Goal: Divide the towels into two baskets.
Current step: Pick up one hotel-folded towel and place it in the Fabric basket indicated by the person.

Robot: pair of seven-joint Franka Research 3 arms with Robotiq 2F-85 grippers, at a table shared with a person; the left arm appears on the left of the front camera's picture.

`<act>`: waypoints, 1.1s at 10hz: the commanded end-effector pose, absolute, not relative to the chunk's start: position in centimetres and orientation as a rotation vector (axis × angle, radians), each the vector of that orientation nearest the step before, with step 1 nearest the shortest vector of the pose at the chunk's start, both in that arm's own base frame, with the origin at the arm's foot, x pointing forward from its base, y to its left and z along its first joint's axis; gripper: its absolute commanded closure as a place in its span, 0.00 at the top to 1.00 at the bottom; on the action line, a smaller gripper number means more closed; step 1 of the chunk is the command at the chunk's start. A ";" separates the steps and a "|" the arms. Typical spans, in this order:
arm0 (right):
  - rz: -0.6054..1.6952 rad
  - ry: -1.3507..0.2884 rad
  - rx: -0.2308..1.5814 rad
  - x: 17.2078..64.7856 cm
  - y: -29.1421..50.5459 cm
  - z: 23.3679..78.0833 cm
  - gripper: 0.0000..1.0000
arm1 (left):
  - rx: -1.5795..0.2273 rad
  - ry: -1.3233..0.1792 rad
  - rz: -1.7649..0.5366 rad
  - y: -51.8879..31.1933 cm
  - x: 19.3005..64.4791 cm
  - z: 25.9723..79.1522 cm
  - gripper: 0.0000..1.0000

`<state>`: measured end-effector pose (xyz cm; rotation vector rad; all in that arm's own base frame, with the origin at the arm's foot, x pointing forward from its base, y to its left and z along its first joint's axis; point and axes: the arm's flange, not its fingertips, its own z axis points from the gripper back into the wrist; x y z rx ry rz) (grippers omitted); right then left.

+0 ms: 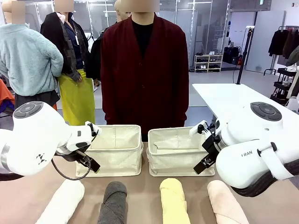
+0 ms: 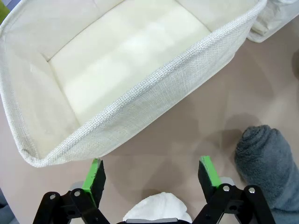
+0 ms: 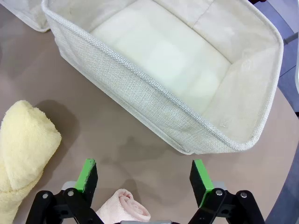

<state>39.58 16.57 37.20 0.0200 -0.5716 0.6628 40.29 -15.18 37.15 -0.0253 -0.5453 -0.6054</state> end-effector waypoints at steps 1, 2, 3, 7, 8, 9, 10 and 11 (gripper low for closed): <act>0.662 -0.572 0.021 39.6 16.6 37.2 1.00 | -0.025 -0.545 -0.604 -15.1 40.3 37.2 1.00; 0.662 -0.572 0.021 39.6 16.6 37.2 1.00 | -0.025 -0.545 -0.604 -15.1 40.3 37.2 1.00; 0.663 -0.572 0.020 39.6 16.6 37.2 1.00 | -0.025 -0.545 -0.605 -15.2 40.3 37.2 1.00; 0.616 -0.468 0.269 41.1 13.7 42.1 1.00 | -0.281 -0.380 -0.570 -12.0 41.3 43.4 1.00; 0.602 -0.442 0.360 41.4 12.9 42.6 1.00 | -0.364 -0.346 -0.561 -10.8 41.6 44.2 1.00; 0.582 -0.395 0.495 41.6 11.7 42.9 1.00 | -0.496 -0.310 -0.544 -9.0 41.9 44.8 1.00; 0.536 -0.363 0.653 41.7 10.1 43.1 1.00 | -0.585 -0.273 -0.480 -6.8 42.4 44.9 1.00; 0.481 -0.333 0.848 41.8 8.0 43.1 1.00 | -0.833 -0.243 -0.446 -4.0 42.9 44.9 1.00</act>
